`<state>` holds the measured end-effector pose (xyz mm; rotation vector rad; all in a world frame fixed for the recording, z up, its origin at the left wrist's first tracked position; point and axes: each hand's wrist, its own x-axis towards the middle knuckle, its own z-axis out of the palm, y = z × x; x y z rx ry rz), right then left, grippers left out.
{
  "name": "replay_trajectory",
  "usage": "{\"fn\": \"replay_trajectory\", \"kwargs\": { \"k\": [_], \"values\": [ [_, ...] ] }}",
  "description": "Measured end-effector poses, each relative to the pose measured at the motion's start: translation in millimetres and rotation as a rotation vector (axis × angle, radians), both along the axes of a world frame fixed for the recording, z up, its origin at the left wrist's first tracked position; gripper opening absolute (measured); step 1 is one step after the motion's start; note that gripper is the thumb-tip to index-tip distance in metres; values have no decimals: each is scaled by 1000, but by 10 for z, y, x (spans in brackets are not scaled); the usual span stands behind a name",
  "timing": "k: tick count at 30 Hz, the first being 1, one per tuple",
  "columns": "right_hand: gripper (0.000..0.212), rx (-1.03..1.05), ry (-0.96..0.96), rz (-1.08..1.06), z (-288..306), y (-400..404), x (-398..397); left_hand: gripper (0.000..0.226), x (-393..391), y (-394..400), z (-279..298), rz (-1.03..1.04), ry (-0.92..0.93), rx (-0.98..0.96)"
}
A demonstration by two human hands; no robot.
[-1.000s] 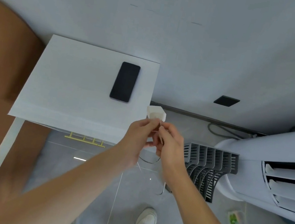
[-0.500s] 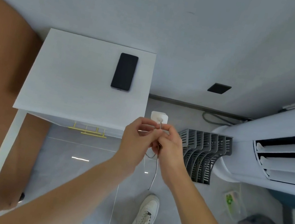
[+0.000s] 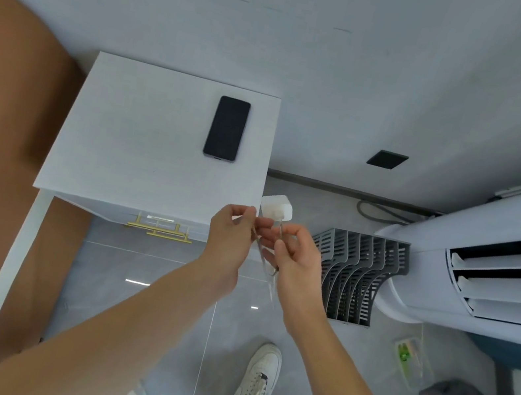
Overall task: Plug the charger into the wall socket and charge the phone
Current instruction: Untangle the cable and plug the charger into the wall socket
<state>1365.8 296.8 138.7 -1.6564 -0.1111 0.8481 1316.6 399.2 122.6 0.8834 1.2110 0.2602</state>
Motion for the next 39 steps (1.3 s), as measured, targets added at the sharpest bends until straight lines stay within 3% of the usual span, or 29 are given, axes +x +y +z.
{"fn": "replay_trajectory", "kwargs": {
  "k": [5, 10, 15, 17, 19, 23, 26, 30, 39],
  "values": [
    [30, -16, -72, 2, 3, -129, -44, 22, 129, 97, -34, -4, 99, -160],
    [25, -31, -102, 102, 6, -258, 29, 34, 143, 133, -16, -95, -35, -308],
    [20, -56, 51, 89, -38, -373, 164, 28, 123, 122, 5, -143, -59, -210],
    [26, 17, 225, -13, -26, -353, 238, 26, 105, 91, 29, -193, -67, -152],
    [32, 28, 274, -37, -9, -275, 318, 30, 101, 23, 62, -273, -88, -84],
    [34, 29, 255, -24, 5, -147, 437, 32, 151, -103, 100, -399, -113, 34],
    [25, 54, 232, -18, -79, -203, 524, 34, 220, -121, 66, -411, -141, 17],
    [14, 32, 221, -159, -315, -222, 733, 37, 298, -11, -151, -364, -64, 8],
    [26, -204, -158, -278, -1183, -233, 1942, 30, 183, 676, -772, -386, -125, 375]
  ]
}}
